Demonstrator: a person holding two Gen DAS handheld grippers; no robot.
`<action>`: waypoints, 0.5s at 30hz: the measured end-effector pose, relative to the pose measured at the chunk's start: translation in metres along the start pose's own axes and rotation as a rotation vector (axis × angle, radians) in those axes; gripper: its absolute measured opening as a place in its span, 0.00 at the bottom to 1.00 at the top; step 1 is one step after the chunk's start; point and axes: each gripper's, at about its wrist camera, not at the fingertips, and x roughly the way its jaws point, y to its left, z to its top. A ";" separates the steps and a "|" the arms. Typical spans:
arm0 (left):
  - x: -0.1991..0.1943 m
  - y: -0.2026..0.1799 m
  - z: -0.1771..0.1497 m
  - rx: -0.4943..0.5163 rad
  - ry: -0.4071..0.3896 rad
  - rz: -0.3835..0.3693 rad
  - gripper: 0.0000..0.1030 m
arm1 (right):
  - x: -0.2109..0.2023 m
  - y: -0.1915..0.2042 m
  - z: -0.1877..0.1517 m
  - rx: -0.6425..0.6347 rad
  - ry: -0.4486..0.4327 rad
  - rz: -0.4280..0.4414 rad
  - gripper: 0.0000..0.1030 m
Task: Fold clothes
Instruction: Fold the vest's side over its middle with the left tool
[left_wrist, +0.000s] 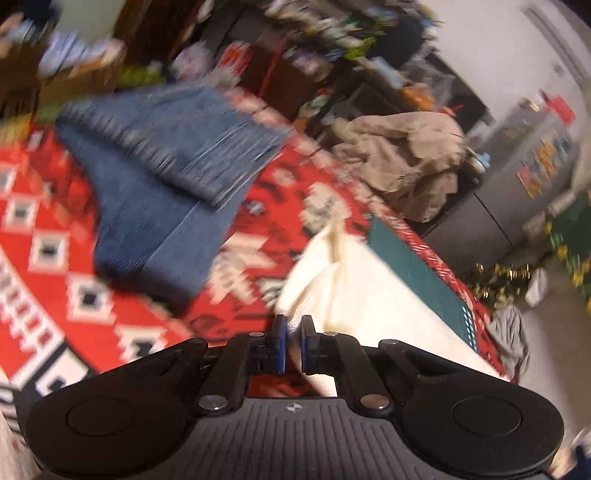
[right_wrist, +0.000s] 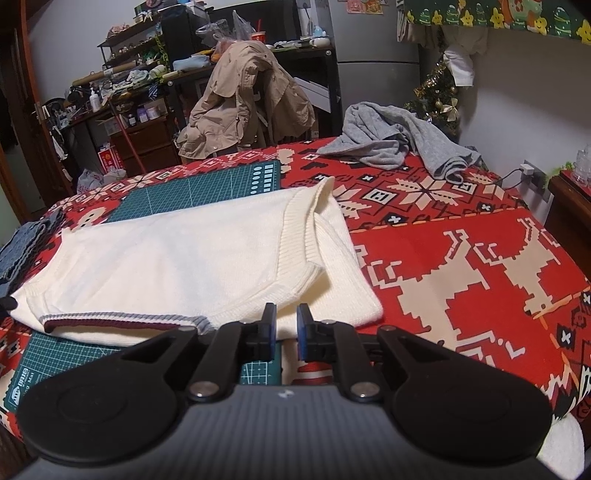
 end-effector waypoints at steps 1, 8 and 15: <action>-0.005 -0.012 0.001 0.054 -0.022 -0.008 0.07 | -0.001 0.000 0.001 -0.002 -0.002 0.002 0.12; -0.029 -0.101 -0.015 0.414 -0.105 -0.164 0.07 | -0.005 0.002 0.007 -0.006 -0.023 0.013 0.12; 0.011 -0.152 -0.071 0.562 0.105 -0.303 0.07 | -0.013 -0.003 0.012 0.010 -0.046 0.025 0.12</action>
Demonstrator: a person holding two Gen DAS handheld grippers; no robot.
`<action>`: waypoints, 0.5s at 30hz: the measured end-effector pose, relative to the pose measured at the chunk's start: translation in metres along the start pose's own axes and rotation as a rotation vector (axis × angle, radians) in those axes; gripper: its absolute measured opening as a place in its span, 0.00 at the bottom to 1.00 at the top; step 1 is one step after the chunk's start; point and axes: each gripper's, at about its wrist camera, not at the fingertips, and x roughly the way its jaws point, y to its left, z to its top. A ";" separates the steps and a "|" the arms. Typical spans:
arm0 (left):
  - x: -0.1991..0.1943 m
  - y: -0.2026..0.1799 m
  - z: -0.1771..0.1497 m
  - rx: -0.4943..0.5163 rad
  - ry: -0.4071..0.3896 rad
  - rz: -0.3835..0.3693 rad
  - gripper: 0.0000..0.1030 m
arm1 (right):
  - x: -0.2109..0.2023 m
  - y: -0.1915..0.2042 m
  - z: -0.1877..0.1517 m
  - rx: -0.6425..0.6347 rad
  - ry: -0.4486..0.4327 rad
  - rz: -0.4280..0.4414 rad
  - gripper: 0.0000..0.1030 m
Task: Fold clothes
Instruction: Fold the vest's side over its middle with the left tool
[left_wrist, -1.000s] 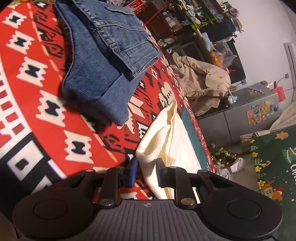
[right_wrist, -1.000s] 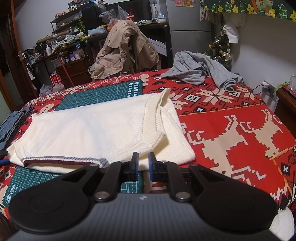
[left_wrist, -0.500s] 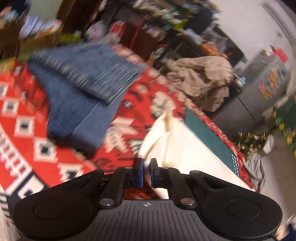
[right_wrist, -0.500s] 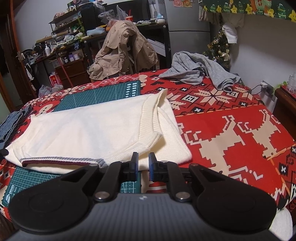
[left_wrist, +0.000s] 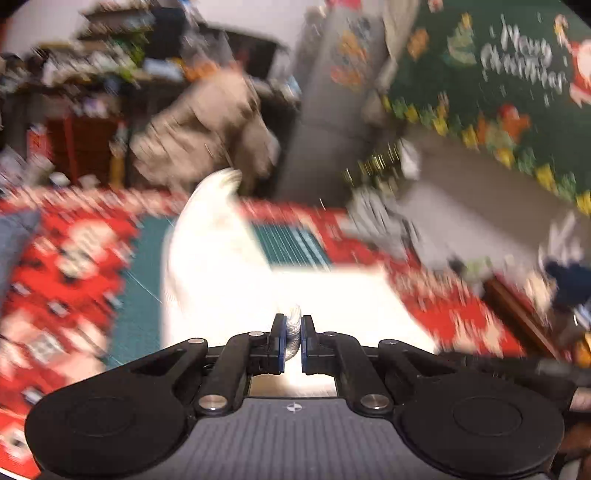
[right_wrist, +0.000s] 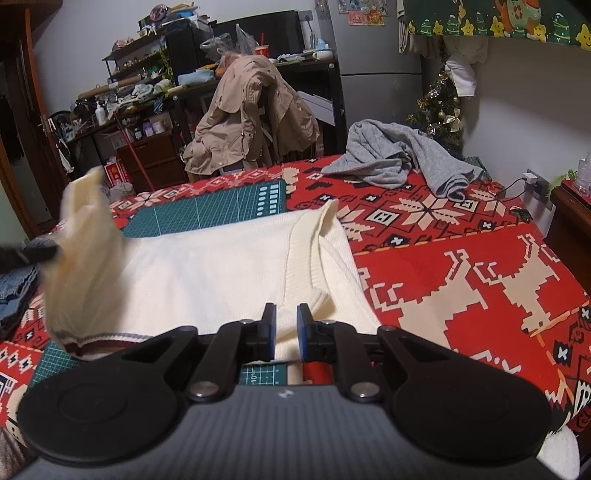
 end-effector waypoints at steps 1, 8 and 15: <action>0.012 -0.003 -0.006 0.002 0.040 -0.002 0.07 | -0.001 -0.001 0.000 0.003 -0.001 0.002 0.12; 0.026 0.001 -0.019 -0.035 0.106 -0.050 0.27 | -0.005 0.000 0.000 0.015 -0.005 0.057 0.18; -0.019 0.019 -0.008 -0.029 0.014 -0.050 0.31 | 0.004 0.027 -0.005 0.009 0.041 0.231 0.21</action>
